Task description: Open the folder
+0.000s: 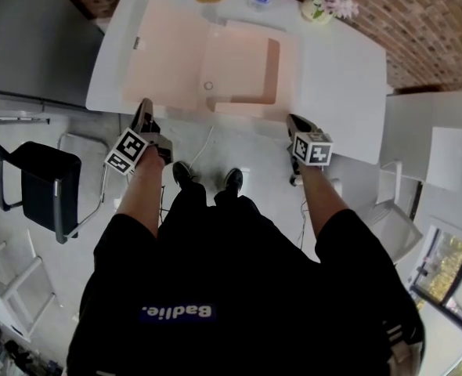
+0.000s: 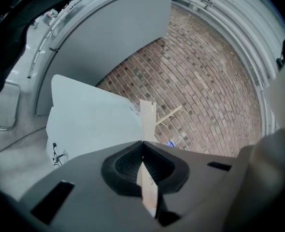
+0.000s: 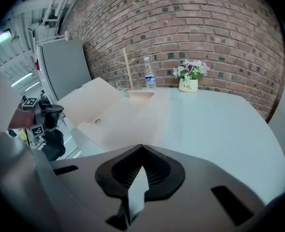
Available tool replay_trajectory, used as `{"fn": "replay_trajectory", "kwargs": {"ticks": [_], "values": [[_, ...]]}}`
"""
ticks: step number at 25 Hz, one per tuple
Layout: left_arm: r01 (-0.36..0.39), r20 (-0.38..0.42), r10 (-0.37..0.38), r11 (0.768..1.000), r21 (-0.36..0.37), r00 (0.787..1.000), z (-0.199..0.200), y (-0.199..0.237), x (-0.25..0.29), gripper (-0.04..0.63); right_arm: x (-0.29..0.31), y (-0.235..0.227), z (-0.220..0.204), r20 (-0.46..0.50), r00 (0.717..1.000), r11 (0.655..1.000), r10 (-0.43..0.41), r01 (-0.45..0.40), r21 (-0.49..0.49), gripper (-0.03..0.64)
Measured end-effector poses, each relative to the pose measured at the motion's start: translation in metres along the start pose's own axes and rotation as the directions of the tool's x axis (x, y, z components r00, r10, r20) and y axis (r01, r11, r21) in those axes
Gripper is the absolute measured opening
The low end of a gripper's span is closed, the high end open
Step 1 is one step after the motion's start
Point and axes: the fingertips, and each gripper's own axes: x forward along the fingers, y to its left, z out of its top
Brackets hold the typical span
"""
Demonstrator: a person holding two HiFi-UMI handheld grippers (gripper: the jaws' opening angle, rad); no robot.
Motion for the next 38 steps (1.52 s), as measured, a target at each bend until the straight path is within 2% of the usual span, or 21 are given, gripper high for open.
{"fn": "replay_trajectory", "kwargs": {"ticks": [7, 19, 24, 32, 38], "values": [[-0.062, -0.005, 0.062, 0.99, -0.125, 0.998, -0.003, 0.043, 0.008, 0.003, 0.0, 0.001, 0.001, -0.019, 0.999, 0.999, -0.036, 0.036, -0.005, 0.028], [-0.113, -0.042, 0.107, 0.966, -0.231, 0.993, -0.014, 0.082, 0.019, 0.005, 0.0, 0.0, 0.001, -0.03, 0.997, 0.997, -0.069, 0.07, 0.013, 0.028], [-0.127, -0.057, 0.116, 0.96, -0.25, 0.992, -0.018, 0.088, 0.021, 0.005, -0.001, -0.001, 0.002, -0.024, 0.997, 0.997, -0.074, 0.075, 0.034, 0.028], [-0.128, -0.054, 0.119, 0.964, -0.233, 0.991, -0.019, 0.093, 0.022, 0.011, 0.001, -0.001, 0.002, -0.026, 0.997, 0.997, -0.067, 0.068, 0.035, 0.028], [-0.057, -0.027, 0.052, 0.971, -0.231, 0.998, -0.012, 0.077, 0.017, 0.025, 0.001, 0.0, 0.001, -0.033, 0.997, 0.997, -0.065, 0.066, 0.033, 0.028]]}}
